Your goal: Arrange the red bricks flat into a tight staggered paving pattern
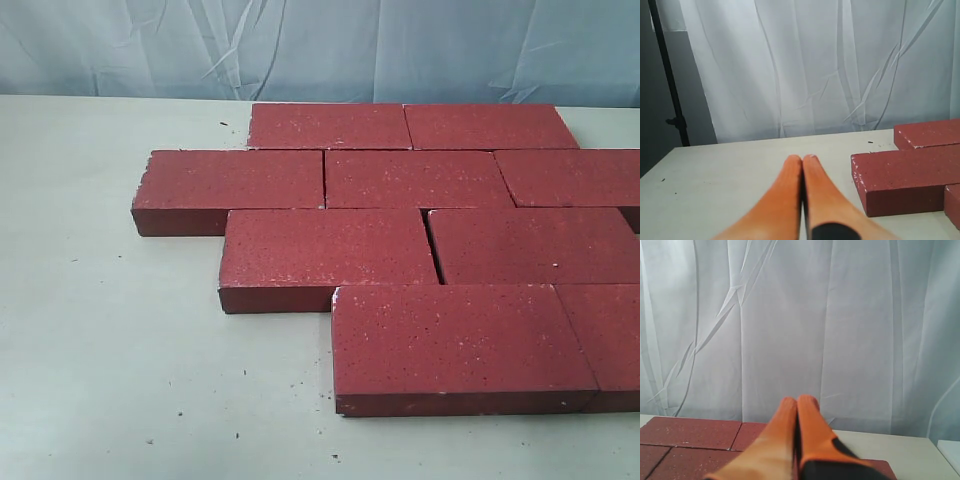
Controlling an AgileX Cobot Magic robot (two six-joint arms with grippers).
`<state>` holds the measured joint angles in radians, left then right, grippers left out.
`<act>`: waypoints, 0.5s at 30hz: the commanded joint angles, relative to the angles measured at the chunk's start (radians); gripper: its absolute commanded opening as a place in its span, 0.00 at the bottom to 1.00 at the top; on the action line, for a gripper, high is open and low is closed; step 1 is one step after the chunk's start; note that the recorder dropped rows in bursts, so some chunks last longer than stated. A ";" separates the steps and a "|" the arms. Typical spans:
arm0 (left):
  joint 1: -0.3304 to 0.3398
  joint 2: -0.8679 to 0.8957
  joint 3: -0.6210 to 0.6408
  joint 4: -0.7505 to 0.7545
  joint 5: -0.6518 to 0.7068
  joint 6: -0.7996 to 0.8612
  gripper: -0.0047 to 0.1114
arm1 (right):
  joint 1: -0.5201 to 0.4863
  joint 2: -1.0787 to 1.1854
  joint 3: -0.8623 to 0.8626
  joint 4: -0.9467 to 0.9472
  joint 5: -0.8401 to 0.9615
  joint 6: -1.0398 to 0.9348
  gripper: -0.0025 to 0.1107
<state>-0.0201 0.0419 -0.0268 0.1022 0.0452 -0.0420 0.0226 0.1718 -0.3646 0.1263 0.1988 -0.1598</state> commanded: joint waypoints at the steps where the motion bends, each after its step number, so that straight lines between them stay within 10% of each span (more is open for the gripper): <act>1: -0.002 -0.042 0.027 -0.016 -0.018 -0.008 0.04 | -0.004 -0.006 0.004 0.004 -0.011 0.003 0.02; 15: -0.002 -0.042 0.027 -0.032 0.187 -0.008 0.04 | -0.004 -0.006 0.004 0.004 -0.014 0.003 0.02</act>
<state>-0.0201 0.0058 -0.0042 0.0777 0.2174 -0.0443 0.0226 0.1718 -0.3646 0.1263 0.1988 -0.1598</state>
